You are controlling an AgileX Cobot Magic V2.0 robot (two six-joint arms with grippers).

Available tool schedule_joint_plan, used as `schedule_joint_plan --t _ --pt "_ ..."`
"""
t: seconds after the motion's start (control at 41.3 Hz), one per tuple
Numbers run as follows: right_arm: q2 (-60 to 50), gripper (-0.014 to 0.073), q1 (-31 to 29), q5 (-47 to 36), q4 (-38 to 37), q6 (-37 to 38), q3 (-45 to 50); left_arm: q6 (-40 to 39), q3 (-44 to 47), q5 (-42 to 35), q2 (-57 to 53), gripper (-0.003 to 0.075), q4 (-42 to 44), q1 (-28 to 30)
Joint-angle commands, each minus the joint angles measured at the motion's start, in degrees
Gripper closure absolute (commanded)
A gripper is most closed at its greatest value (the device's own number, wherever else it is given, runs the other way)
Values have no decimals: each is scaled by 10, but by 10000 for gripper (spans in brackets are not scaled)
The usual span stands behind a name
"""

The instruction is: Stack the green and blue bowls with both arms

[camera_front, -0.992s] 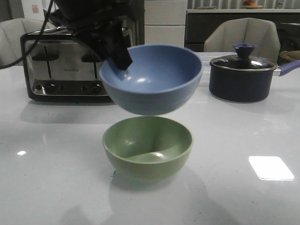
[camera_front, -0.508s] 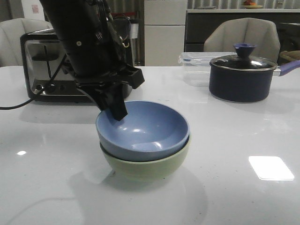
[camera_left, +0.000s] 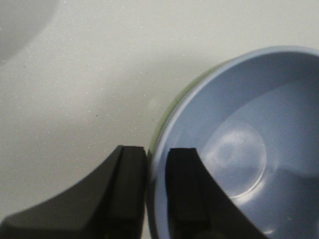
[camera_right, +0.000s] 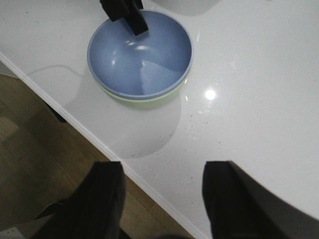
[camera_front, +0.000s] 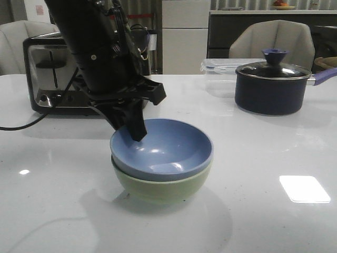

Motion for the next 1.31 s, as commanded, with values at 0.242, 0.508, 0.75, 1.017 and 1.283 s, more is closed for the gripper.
schedule_joint_plan --t 0.242,0.508,0.75,1.017,1.283 --pt "-3 127 0 -40 1 -6 -16 0 -52 45 -84 318 -9 -4" --pt "-3 127 0 -40 1 -6 -16 0 -37 63 -209 318 19 -4" --pt "-3 127 0 -40 1 -6 -16 0 74 52 -347 318 25 -4" --pt "-3 127 0 -40 1 -6 -16 0 243 17 -515 318 27 -4" --pt "-3 127 0 -41 1 -6 -16 -5 386 -1 -670 318 43 -4"
